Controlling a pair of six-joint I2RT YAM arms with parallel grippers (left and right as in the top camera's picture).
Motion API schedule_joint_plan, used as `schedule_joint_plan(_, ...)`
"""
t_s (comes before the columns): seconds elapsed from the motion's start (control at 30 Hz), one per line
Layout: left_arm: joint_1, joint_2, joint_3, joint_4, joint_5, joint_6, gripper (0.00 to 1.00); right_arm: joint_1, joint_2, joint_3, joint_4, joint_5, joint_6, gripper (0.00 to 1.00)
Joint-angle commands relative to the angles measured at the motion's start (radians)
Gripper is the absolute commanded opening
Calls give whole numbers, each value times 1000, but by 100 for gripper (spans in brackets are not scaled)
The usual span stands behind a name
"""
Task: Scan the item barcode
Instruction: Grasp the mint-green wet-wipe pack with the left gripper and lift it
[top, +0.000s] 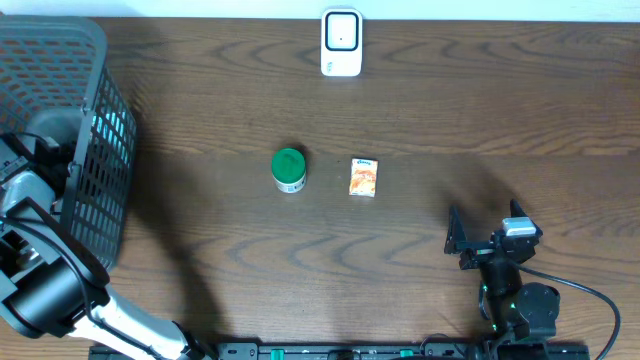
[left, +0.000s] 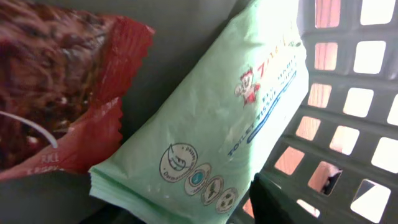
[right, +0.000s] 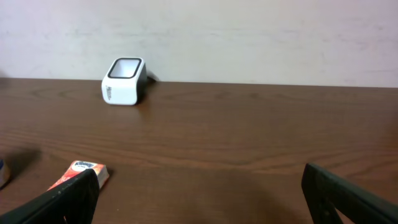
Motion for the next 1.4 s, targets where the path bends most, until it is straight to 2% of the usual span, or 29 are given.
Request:
schedule_joint_plan(0.0,-19,124,-96,-50,-84,5,50,2,-5,-3,-1,2,14,99)
schedule_joint_plan(0.07,-19,124,-95,-38,-84,4,46,2,-5,-3,-1,2,14,99)
schedule_joint_plan(0.27,-18,115,-87,-14,-84,0,12,2,-5,-3,-1,2,14,99)
schedule_joint_plan(0.37,-18,93,-71,-15,-81,0,7,2,-5,-3,-1,2,14,99)
schedule_joint_plan(0.53,-14,-19,-49,-15,-12,0,7,2,-5,-3,-1,2,14,99)
schedule_joint_plan(0.73,-14,-283,-47,-23,-18,-11,7,2,-5,-3,-1,2,14,99)
schedule_joint_plan(1.0,-14,-609,-47,-70,-142,-19,7,2,-5,-3,-1,2,14,99)
schedule_joint_plan(1.37,-14,-813,-47,-74,-160,-42,7,2,-5,-3,-1,2,14,99)
